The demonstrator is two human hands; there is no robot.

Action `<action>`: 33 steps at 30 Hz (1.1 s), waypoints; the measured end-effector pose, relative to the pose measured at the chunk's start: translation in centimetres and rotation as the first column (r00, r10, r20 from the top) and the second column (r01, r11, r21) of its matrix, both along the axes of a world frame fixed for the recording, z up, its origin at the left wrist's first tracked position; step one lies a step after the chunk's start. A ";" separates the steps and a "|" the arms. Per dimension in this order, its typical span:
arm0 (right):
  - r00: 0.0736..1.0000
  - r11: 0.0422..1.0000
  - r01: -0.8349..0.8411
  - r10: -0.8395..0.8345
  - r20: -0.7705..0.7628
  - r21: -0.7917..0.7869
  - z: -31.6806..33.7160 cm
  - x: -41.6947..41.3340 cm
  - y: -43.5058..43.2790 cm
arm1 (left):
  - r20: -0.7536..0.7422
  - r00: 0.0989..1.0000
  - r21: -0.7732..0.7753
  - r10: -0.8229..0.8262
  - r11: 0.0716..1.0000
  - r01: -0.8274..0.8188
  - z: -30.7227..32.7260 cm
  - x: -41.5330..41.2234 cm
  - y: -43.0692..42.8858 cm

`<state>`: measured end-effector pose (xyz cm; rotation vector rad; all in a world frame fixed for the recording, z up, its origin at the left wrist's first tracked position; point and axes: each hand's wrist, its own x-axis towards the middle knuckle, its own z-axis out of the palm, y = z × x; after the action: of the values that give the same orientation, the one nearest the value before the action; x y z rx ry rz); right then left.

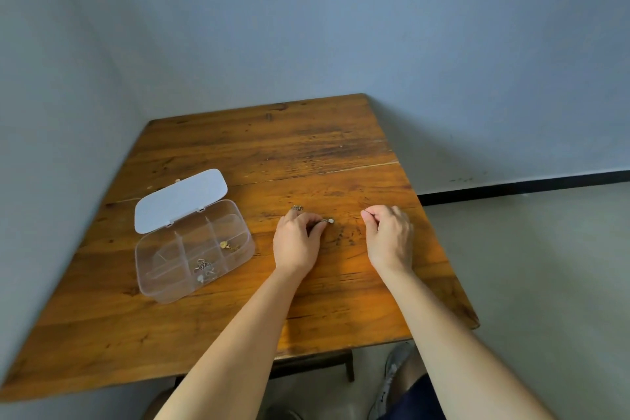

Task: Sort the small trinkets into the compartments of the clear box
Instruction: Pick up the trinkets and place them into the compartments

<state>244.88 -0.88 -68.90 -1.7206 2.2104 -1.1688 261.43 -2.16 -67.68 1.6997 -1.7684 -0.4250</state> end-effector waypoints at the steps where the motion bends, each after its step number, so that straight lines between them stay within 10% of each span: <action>1: 1.000 1.000 -0.005 0.006 0.015 -0.018 0.0 0.0 0.0 | -0.009 1.000 0.008 -0.020 1.000 0.020 0.0 0.2 0.0; 15: 0.910 0.993 -0.088 0.110 0.399 -0.073 3.2 2.1 0.9 | -0.343 0.934 -0.067 -0.099 0.994 0.081 5.6 7.1 3.6; 33: 0.803 0.839 -0.543 0.509 0.309 0.029 6.6 20.7 -3.7 | -0.136 0.936 0.015 0.325 0.945 -0.326 5.8 22.6 5.6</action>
<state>265.59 -4.61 -62.29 -1.8058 1.4544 -1.0374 284.03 3.41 -61.86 1.8679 -1.3565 -0.3754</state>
